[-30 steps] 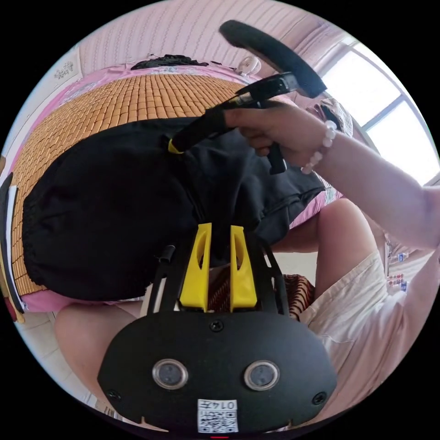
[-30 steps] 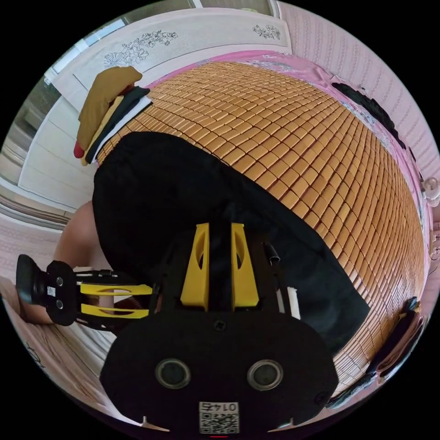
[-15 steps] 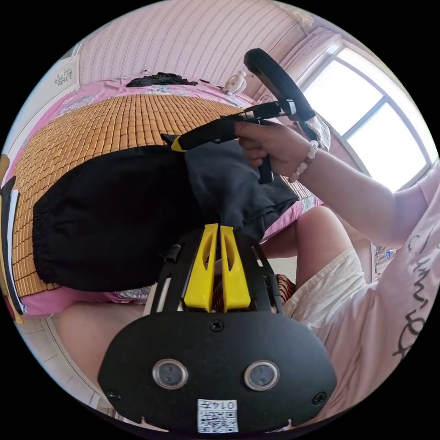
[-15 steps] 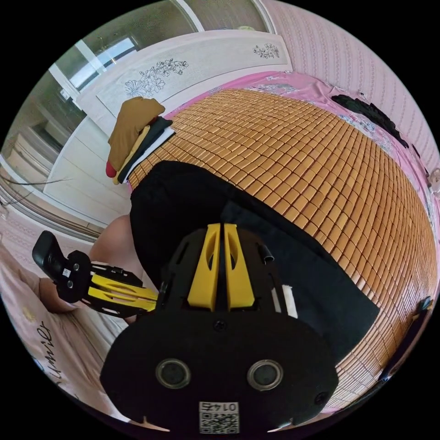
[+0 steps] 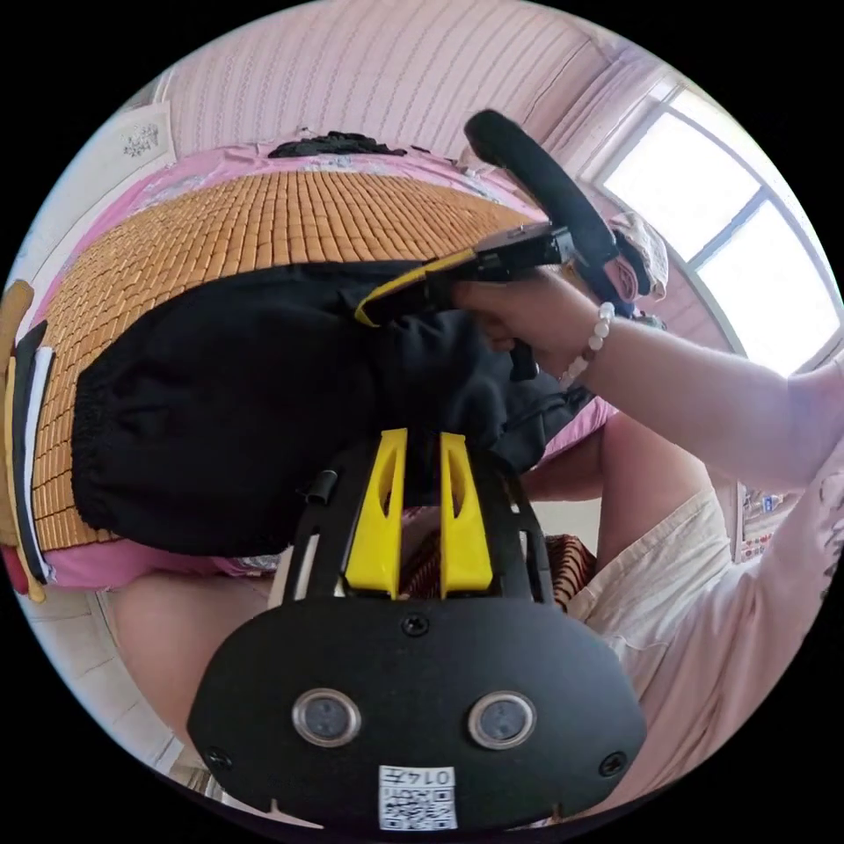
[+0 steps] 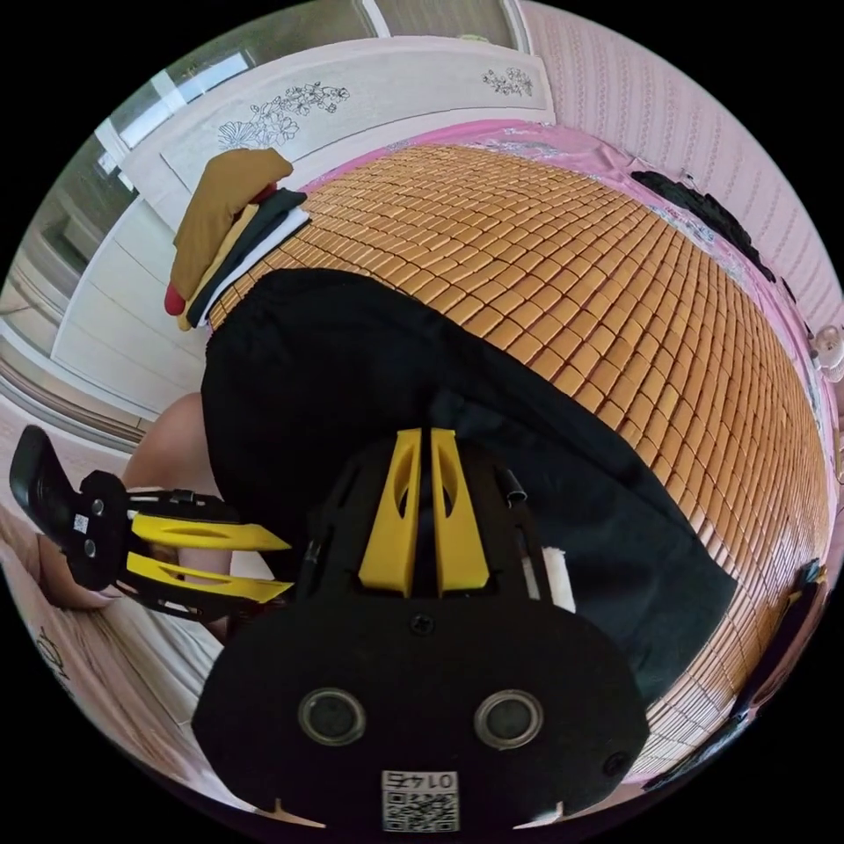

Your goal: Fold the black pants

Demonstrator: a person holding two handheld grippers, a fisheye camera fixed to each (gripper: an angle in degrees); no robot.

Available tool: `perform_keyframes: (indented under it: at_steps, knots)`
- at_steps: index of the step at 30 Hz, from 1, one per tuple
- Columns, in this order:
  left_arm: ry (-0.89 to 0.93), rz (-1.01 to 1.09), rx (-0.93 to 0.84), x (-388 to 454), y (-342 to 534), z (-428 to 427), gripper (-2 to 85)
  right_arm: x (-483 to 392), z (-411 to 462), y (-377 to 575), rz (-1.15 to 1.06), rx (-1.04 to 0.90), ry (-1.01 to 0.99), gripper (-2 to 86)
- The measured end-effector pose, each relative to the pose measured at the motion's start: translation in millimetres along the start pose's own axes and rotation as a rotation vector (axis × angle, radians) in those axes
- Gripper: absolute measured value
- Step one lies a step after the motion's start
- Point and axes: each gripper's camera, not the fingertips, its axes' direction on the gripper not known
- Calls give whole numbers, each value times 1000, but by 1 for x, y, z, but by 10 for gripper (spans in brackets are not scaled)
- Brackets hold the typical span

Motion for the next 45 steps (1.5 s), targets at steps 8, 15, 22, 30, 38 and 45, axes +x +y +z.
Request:
perform_keyframes:
  at_steps: [8,15,22,30,38,45]
  knots:
    - [-11,10,76,-9,-20,-4,108,22,-45,29,38,173,-150,6]
    - [80,110,49,9,-29,-17,-3,23,-123,50,21,400,-188,8]
    - [-29,36,177,-21,-16,-182,4,-47,-127,-65,-182,416,-480,36]
    - [-198,-485,197,-153,72,-225,10,-42,-36,-51,-124,224,-349,19]
    - [-37,-142,227,-56,23,-154,-10,34,-20,68,40,-39,-78,1]
    - [-53,153,-73,51,-38,-46,-10,-15,29,-34,-204,-66,-21,-3]
